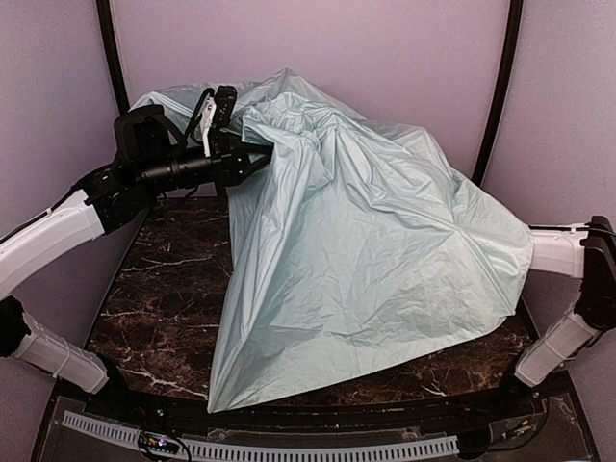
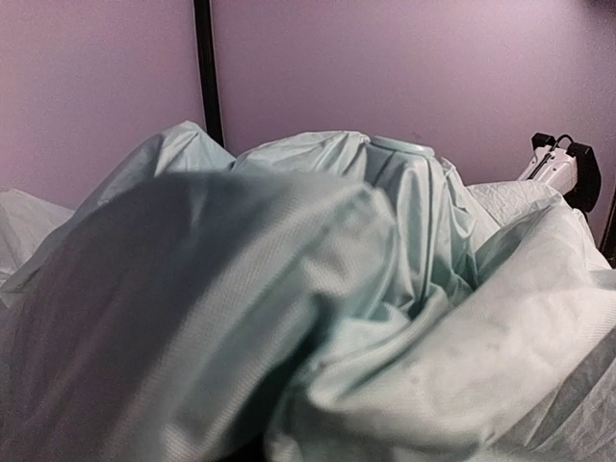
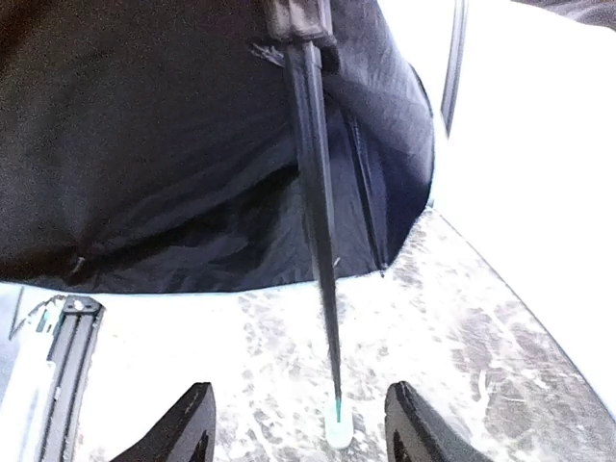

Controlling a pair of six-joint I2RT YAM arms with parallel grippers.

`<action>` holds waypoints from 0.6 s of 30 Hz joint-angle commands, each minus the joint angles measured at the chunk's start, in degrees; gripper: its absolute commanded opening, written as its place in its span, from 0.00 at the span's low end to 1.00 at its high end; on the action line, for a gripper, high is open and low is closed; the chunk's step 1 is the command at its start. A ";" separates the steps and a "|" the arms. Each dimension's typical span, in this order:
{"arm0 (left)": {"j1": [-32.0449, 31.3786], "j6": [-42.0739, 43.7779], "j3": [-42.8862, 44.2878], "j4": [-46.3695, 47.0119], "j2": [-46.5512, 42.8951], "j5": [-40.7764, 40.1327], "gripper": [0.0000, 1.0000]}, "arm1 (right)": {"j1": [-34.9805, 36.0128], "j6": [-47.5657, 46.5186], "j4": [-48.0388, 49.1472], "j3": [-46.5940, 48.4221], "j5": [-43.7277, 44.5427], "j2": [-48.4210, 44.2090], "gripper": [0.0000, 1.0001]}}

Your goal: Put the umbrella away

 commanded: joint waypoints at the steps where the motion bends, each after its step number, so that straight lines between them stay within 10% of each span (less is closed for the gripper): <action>1: 2.37 -0.24 -2.86 3.76 -4.97 -7.80 0.00 | -0.83 -3.64 -8.27 -1.67 5.53 -4.11 0.64; 6: 5.67 4.19 -5.95 3.86 -12.12 -12.63 0.00 | -4.46 -4.14 -12.83 -11.29 9.06 -11.78 0.71; 9: 5.91 6.31 -7.37 2.88 -15.75 -13.33 0.00 | -8.87 -3.36 -13.61 -17.92 15.09 -19.62 0.99; 18: 6.20 9.62 -7.64 -2.46 -19.42 -20.28 0.00 | -20.35 8.40 -22.09 -9.40 58.80 -21.70 1.00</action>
